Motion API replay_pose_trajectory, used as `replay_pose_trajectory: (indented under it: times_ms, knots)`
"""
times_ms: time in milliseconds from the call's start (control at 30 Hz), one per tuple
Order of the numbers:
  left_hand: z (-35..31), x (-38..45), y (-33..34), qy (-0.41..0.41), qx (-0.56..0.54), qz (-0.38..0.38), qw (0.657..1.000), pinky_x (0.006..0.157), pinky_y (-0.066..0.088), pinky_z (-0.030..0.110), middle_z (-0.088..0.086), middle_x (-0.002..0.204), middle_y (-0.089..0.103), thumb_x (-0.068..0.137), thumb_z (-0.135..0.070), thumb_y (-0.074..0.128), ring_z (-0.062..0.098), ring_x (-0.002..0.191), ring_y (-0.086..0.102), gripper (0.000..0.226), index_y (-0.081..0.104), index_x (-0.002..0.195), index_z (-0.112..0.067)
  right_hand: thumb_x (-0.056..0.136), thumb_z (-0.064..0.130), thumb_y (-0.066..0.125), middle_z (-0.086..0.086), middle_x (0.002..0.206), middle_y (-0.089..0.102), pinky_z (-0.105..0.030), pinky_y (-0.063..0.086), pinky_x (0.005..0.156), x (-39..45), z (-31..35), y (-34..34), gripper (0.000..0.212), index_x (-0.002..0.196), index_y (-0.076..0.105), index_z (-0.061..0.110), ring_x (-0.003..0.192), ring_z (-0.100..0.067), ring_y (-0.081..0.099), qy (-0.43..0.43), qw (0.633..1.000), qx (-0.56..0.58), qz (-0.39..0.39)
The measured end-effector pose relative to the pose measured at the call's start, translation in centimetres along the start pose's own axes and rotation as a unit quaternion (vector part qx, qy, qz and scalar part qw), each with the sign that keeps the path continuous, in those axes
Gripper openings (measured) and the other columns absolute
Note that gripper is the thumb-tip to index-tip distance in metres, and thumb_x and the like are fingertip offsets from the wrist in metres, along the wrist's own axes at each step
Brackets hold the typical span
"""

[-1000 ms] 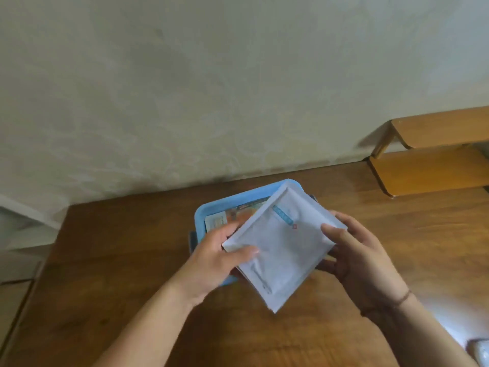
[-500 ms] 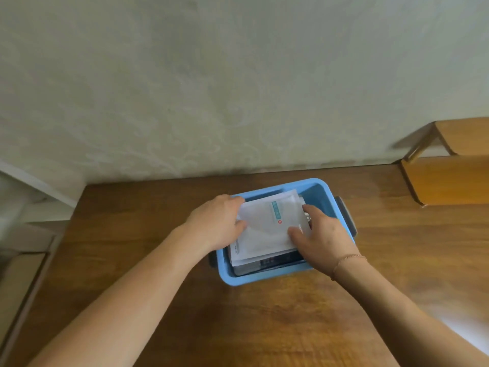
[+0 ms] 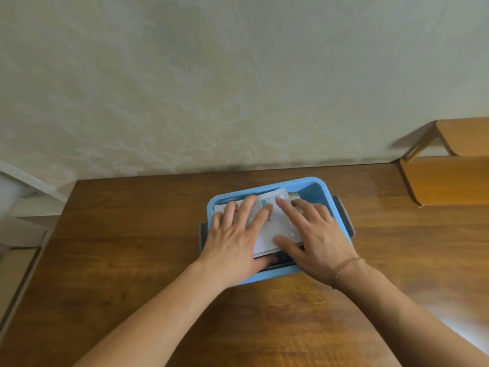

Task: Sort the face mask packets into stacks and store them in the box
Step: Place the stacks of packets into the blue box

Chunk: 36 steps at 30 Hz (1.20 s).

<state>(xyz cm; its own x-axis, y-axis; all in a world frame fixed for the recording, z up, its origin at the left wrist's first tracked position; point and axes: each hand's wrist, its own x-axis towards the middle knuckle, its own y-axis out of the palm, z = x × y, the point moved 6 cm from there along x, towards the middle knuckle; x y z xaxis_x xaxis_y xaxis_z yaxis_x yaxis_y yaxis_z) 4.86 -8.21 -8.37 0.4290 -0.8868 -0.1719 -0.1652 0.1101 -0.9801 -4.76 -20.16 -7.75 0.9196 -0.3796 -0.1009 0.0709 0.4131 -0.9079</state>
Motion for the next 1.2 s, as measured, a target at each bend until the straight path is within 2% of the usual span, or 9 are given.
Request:
replay_pose_trajectory:
  times_ms: [100, 200, 367, 533, 667, 833, 1000, 1100, 1200]
  knots:
    - [0.1, 0.2, 0.2, 0.005, 0.004, 0.012, 1.000, 0.116, 0.006, 0.051, -0.003, 0.159, -0.017, 0.081, -0.079, 0.042, 0.029, 0.144, -0.005, 0.099, -0.015, 0.149, -0.035, 0.085, 0.069, 0.037, 0.005, 0.156, 0.020, -0.038, 0.026, 0.117, 0.0, -0.5, 0.7, 0.080, 0.153, 0.012, 0.036, 0.142, -0.016, 0.016, -0.031, 0.998, 0.034, 0.052]
    - [0.0, 0.4, 0.4, 0.015, 0.028, 0.006, 0.999, 0.116, 0.009, 0.051, 0.000, 0.159, -0.014, 0.081, -0.076, 0.048, 0.030, 0.144, 0.000, 0.102, -0.016, 0.148, -0.033, 0.089, 0.054, 0.053, 0.008, 0.159, 0.013, -0.035, 0.018, 0.120, -0.2, -0.8, 0.8, 0.078, 0.153, 0.012, 0.034, 0.147, -0.014, 0.010, -0.032, 0.994, 0.074, 0.072]
    - [0.1, 0.7, 0.6, 0.031, 0.073, -0.005, 0.997, 0.115, 0.016, 0.052, 0.004, 0.159, -0.009, 0.082, -0.073, 0.050, 0.032, 0.143, 0.008, 0.104, -0.017, 0.149, -0.029, 0.091, 0.052, 0.050, 0.005, 0.162, 0.008, -0.040, 0.024, 0.119, -0.5, -0.6, 1.5, 0.078, 0.153, 0.006, 0.034, 0.149, -0.016, 0.005, -0.028, 0.997, 0.049, 0.057]
    - [0.4, 0.9, 0.8, 0.061, 0.097, -0.003, 0.993, 0.114, 0.016, 0.053, 0.007, 0.161, -0.007, 0.083, -0.075, 0.045, 0.033, 0.144, 0.008, 0.102, -0.017, 0.150, -0.030, 0.095, 0.046, 0.048, 0.005, 0.162, 0.001, -0.031, 0.011, 0.120, -1.3, 0.2, 2.0, 0.076, 0.153, 0.002, 0.033, 0.149, -0.016, -0.003, 0.017, 0.996, 0.067, 0.051]
    - [0.9, 1.0, 0.5, 0.079, 0.109, 0.007, 0.991, 0.113, 0.018, 0.055, 0.007, 0.160, -0.007, 0.077, -0.078, 0.049, 0.033, 0.143, 0.008, 0.109, -0.016, 0.150, -0.030, 0.093, 0.043, 0.054, 0.004, 0.161, 0.007, -0.034, 0.016, 0.121, -1.5, 0.6, 2.2, 0.077, 0.153, 0.006, 0.032, 0.149, -0.016, 0.002, 0.023, 0.994, 0.101, 0.031]
    - [0.5, 1.1, 0.2, 0.082, 0.112, 0.010, 0.990, 0.111, 0.020, 0.055, 0.007, 0.160, -0.006, 0.078, -0.074, 0.052, 0.034, 0.142, 0.010, 0.110, -0.018, 0.150, -0.029, 0.088, 0.036, 0.065, 0.006, 0.158, 0.018, -0.029, 0.020, 0.119, -1.1, 0.2, 1.0, 0.080, 0.153, 0.019, 0.028, 0.145, -0.013, 0.018, 0.018, 0.990, 0.135, 0.038]
    - [0.4, 0.9, 0.3, 0.073, 0.119, 0.001, 0.990, 0.110, 0.021, 0.057, 0.010, 0.161, -0.007, 0.081, -0.069, 0.054, 0.035, 0.143, 0.010, 0.109, -0.020, 0.150, -0.027, 0.087, 0.036, 0.066, 0.006, 0.158, 0.018, -0.030, 0.021, 0.119, -0.9, 0.1, 0.9, 0.081, 0.153, 0.019, 0.029, 0.145, -0.013, 0.017, 0.007, 0.991, 0.130, 0.040]
    - [0.4, 1.1, 0.1, 0.096, 0.109, 0.002, 0.989, 0.114, 0.013, 0.059, 0.008, 0.161, -0.009, 0.079, -0.073, 0.054, 0.033, 0.146, 0.003, 0.112, -0.019, 0.150, -0.028, 0.086, 0.036, 0.067, 0.006, 0.157, 0.021, -0.032, 0.024, 0.118, -0.9, 0.0, 0.8, 0.081, 0.153, 0.020, 0.030, 0.144, -0.014, 0.020, 0.006, 0.990, 0.136, 0.035]
    - [-0.3, 1.3, -0.2, 0.159, 0.111, -0.005, 0.981, 0.117, 0.004, 0.059, 0.005, 0.162, -0.007, 0.082, -0.065, 0.058, 0.030, 0.146, 0.003, 0.110, -0.018, 0.152, -0.026, 0.085, 0.033, 0.069, 0.009, 0.148, 0.033, -0.029, 0.031, 0.114, -0.8, 0.3, 0.5, 0.079, 0.151, 0.026, 0.031, 0.134, -0.011, 0.032, -0.008, 0.987, 0.156, 0.021]
